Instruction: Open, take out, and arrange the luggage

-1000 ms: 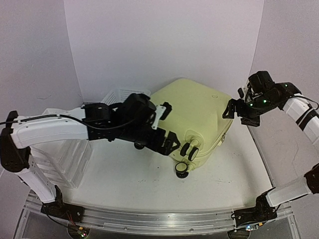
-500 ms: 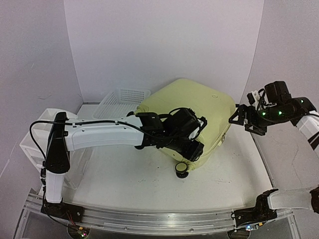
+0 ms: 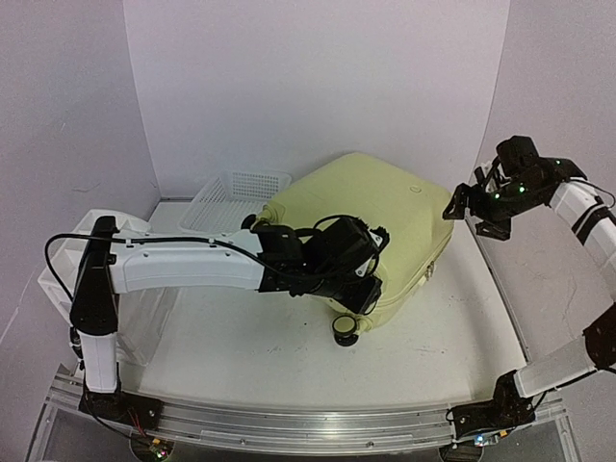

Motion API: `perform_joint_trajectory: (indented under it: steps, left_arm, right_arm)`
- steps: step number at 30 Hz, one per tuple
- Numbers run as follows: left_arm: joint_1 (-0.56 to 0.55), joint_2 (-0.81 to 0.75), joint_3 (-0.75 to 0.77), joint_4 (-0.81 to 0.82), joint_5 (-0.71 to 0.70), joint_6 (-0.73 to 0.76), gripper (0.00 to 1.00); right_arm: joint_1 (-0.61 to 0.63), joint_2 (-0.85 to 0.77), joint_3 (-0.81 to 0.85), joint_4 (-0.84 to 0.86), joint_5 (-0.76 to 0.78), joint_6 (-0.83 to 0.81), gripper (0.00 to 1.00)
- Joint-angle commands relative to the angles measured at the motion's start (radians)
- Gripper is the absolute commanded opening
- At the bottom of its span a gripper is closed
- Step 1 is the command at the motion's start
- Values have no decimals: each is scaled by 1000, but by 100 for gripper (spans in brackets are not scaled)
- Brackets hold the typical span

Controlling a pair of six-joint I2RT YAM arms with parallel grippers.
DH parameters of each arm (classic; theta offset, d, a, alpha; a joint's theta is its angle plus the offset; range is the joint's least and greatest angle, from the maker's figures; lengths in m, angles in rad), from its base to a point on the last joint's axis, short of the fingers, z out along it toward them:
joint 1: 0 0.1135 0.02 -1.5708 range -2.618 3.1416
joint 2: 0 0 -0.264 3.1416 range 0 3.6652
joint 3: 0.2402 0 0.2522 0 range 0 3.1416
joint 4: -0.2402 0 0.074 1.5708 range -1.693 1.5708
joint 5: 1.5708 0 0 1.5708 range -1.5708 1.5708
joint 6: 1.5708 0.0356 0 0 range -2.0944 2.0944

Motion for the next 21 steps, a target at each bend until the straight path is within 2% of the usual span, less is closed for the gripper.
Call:
perform_joint_trajectory:
  steps: [1,5,8,9,10,12,14,15,17,21]
  left_arm:
    - [-65,-189,-142,-93,28,-37,16]
    - [-108,-317,-306,-120,36,-107,15]
    - [-115,-453,-491,-175,31,-197,17]
    - [-115,-508,-543,-200,20,-230,22]
    - [-115,-558,-590,-226,8,-261,33]
    - [-115,-666,-645,-279,11,-299,69]
    - [-114,-762,-659,-299,25,-318,92]
    - [-113,-803,-655,-299,39,-320,98]
    - [-110,-866,-622,-308,54,-315,100]
    - [-37,-926,-561,-330,63,-388,99]
  right_arm:
    - [-105,100,139,48,-127,-3,98]
    - [-137,222,225,62,-263,12,98]
    - [-137,275,260,71,-333,2,98]
    - [-138,284,262,75,-349,-8,98]
    - [-138,293,264,80,-364,-18,98]
    - [-137,321,272,83,-396,-30,98]
    - [-138,349,283,87,-450,-36,98]
    - [-136,366,284,96,-495,-33,98]
    - [-128,400,280,123,-573,-15,98]
    - [-62,432,292,134,-602,-23,98]
